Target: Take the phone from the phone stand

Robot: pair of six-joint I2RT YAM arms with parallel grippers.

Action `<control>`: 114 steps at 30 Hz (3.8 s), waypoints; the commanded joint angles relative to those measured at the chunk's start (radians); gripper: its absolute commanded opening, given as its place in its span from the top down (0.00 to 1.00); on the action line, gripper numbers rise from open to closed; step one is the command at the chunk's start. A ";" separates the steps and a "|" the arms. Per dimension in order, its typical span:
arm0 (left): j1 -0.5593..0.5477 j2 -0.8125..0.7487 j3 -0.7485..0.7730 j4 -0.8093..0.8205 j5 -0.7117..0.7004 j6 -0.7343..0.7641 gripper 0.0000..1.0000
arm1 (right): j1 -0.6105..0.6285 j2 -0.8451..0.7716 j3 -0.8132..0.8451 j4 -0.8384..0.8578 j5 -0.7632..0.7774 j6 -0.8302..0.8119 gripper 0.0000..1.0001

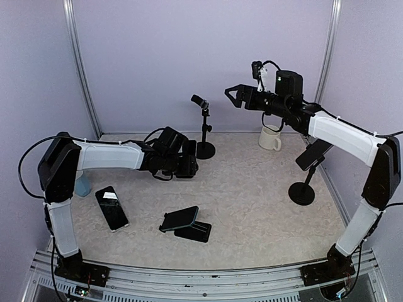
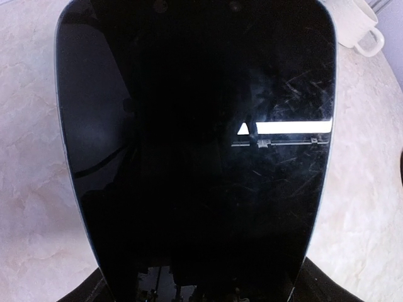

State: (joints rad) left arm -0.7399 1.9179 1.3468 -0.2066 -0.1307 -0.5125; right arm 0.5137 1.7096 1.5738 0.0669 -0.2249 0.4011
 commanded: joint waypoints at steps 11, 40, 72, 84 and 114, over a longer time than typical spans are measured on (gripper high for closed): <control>-0.046 0.232 0.256 -0.091 -0.131 -0.079 0.69 | -0.019 -0.255 -0.297 0.094 0.052 -0.027 0.09; -0.081 0.438 0.446 -0.217 -0.195 -0.191 0.40 | -0.043 -0.358 -0.417 0.113 0.071 -0.029 0.07; -0.084 0.415 0.447 -0.217 -0.201 -0.180 0.03 | -0.047 -0.359 -0.411 0.107 0.071 -0.028 0.07; -0.083 0.289 0.384 -0.113 -0.174 -0.077 0.01 | -0.047 -0.420 -0.421 0.025 0.063 -0.043 0.06; -0.101 0.166 0.269 0.038 -0.148 0.015 0.01 | -0.314 -0.959 -0.591 -0.768 0.125 0.115 0.05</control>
State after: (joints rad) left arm -0.8375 2.1342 1.6279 -0.2047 -0.2924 -0.5140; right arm 0.2306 0.7837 1.0172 -0.5972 -0.1104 0.4503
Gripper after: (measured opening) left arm 0.988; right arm 0.951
